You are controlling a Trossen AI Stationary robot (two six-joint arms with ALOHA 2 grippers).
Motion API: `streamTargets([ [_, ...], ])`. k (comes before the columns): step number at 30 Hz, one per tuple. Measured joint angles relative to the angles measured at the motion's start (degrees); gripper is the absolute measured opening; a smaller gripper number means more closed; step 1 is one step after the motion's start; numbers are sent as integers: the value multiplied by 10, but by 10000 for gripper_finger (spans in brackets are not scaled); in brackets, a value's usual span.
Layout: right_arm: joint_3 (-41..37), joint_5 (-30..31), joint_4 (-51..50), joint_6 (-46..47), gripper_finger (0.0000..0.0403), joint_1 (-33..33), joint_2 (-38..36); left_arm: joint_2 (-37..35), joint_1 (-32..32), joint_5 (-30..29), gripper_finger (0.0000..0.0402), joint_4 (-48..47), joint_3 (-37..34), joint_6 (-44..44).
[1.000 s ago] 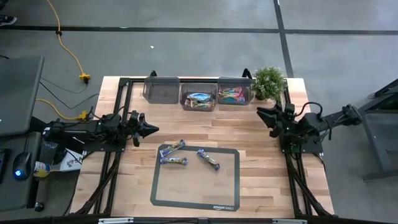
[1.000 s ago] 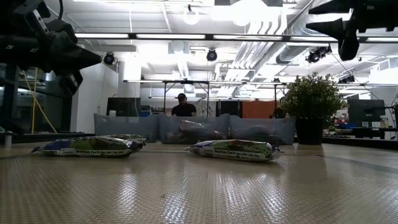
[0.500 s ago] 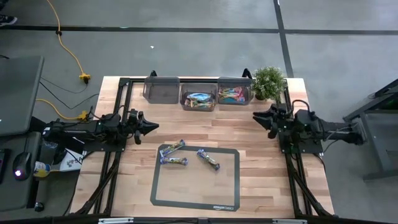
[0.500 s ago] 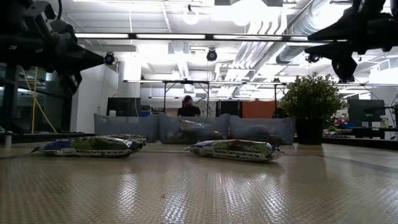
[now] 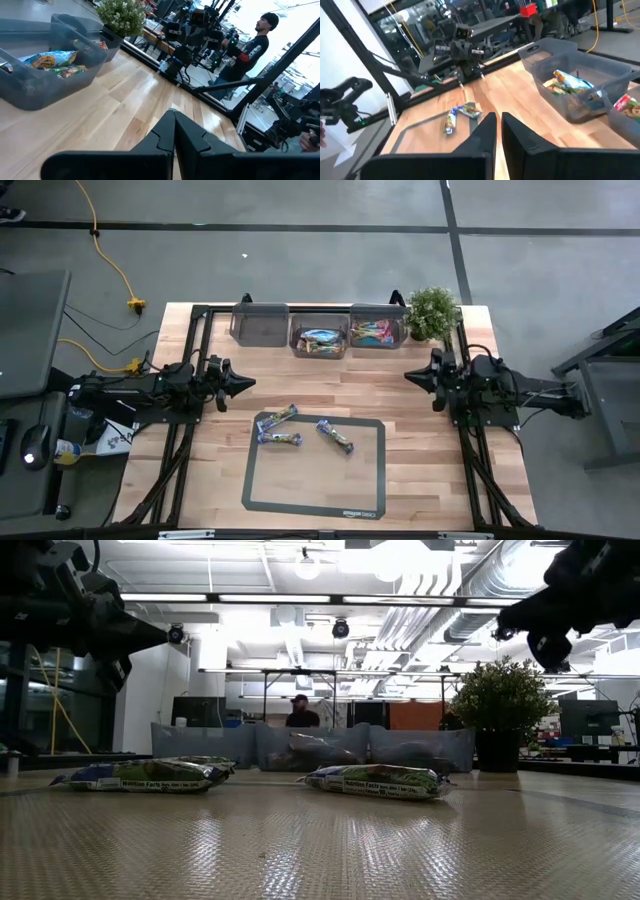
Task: Pick and place Granola Bars by type
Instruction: Put the right blue granola bar into the left black bin
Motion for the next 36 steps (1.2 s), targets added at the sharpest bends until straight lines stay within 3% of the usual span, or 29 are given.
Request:
streamTargets([
  [6, 0, -18, -41, -7, 2, 0, 0, 0, 0, -6, 1, 2, 0, 0],
  [17, 0, -47, -85, -27, 0, 0, 0, 0, 0, -70, 1, 31, 0, 0],
  [29, -107, -52, 112, -21, 0, 0, -53, 0, 0, -86, 1, 71, 0, 0],
  [36, -107, -30, 104, -45, 0, 0, -55, 0, 0, -94, 1, 70, 0, 0],
])
